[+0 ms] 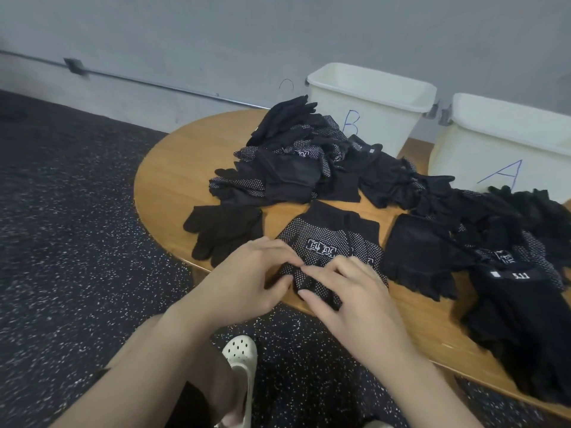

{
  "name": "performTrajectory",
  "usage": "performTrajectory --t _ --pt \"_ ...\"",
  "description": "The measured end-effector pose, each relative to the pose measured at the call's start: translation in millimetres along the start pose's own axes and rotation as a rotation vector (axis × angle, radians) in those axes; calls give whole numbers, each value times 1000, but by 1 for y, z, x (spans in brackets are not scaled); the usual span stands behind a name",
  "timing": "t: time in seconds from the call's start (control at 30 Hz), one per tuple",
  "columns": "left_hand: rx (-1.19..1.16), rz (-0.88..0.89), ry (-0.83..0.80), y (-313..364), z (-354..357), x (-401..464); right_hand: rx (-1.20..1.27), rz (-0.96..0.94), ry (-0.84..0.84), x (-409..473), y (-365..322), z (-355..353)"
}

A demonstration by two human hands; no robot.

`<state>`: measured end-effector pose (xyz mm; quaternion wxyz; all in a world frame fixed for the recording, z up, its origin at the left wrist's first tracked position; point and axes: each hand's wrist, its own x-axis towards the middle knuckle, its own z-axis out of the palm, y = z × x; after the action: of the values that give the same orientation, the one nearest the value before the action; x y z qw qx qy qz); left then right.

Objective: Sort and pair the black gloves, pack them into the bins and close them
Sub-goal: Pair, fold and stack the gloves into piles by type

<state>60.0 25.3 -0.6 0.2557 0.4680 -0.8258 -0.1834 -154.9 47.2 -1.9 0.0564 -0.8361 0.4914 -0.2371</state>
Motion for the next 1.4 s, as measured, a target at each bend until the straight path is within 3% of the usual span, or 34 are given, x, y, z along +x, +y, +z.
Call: performTrajectory --t 0.23,0.43,0.7,0.93,1.17,1.4 --pt "-58 -80 126 0 4 1 -56 -57 -83 2 6 -2" --pt "17 -25 185 2 6 17 -63 7 -50 5 -2 -2" --pt "-29 -95 209 -5 9 33 47 117 23 14 0 2" --pt "-4 -79 256 -3 18 43 66 -23 -184 6 6 -8" --pt "63 -35 187 3 29 61 90 -99 -231 -11 4 -12" --pt "305 -40 -179 -2 51 81 106 -25 2 -17 13 -12"
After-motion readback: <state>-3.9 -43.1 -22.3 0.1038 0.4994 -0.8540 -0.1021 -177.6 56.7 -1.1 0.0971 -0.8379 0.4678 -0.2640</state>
